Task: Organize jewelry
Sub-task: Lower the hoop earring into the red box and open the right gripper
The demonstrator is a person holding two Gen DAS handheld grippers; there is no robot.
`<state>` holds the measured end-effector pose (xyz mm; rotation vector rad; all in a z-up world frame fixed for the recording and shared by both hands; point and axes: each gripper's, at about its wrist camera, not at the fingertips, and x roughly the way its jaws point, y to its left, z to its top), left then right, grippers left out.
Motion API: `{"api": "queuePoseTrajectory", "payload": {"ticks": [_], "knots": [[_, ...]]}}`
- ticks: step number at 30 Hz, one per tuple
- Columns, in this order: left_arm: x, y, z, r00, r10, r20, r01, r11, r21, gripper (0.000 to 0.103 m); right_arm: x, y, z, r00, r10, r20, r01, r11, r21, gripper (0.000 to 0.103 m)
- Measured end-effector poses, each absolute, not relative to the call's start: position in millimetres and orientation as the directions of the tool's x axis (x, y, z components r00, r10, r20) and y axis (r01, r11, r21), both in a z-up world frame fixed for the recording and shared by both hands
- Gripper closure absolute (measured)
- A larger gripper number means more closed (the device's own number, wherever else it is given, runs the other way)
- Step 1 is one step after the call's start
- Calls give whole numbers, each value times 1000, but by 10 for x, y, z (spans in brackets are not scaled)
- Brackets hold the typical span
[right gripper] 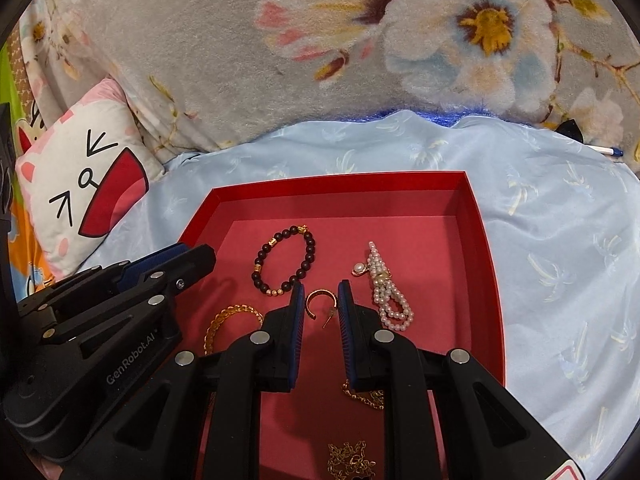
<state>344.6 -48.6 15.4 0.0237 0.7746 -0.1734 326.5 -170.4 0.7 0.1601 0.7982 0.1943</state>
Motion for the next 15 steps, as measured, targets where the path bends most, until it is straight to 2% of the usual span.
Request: {"api": "queuePoseTrajectory", "payload": {"ticks": [10, 12, 15], "knots": [[3481, -458, 170, 710, -150, -688, 160, 986, -49, 83, 3286, -1663, 27, 696, 212, -686, -108, 975, 192, 86], [3468, -426, 192, 718, -142, -682, 148, 988, -50, 68, 3274, -1674, 47, 700, 212, -682, -106, 975, 195, 84], [3440, -374, 227, 726, -135, -675, 134, 990, -55, 65, 3235, -1698, 90, 710, 211, -672, -101, 975, 199, 79]]}}
